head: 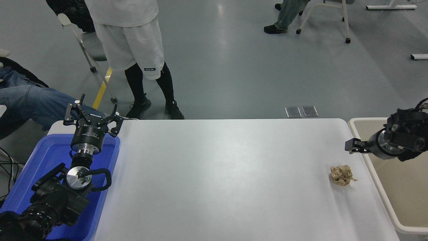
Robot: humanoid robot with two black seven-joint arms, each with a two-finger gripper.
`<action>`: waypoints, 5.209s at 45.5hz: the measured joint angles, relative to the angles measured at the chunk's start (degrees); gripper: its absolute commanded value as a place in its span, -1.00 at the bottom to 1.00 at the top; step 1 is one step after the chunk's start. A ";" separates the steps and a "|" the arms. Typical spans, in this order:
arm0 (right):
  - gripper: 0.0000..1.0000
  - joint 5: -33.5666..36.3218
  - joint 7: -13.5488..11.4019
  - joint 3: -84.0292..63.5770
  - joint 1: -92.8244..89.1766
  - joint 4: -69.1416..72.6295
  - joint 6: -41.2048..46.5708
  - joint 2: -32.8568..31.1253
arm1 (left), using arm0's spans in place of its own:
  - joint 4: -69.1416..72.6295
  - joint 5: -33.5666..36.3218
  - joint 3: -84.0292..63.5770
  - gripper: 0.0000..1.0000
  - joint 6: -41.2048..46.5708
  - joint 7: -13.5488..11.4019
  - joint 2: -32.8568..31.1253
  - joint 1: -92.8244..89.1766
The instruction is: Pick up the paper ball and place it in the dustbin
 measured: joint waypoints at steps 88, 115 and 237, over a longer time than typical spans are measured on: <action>0.87 -1.02 0.25 12.12 -15.43 -5.18 -11.96 6.24 | 0.00 -0.01 -0.09 0.98 -0.03 -0.08 0.00 0.00; 0.19 -1.07 0.16 12.93 -17.55 -5.33 -15.50 7.10 | 0.00 -0.01 -0.09 0.98 -0.03 -0.08 0.00 0.00; -1.00 -0.81 -2.79 -1.06 42.01 10.37 28.73 -5.38 | 0.00 0.00 -0.01 0.98 -0.03 0.00 0.00 0.00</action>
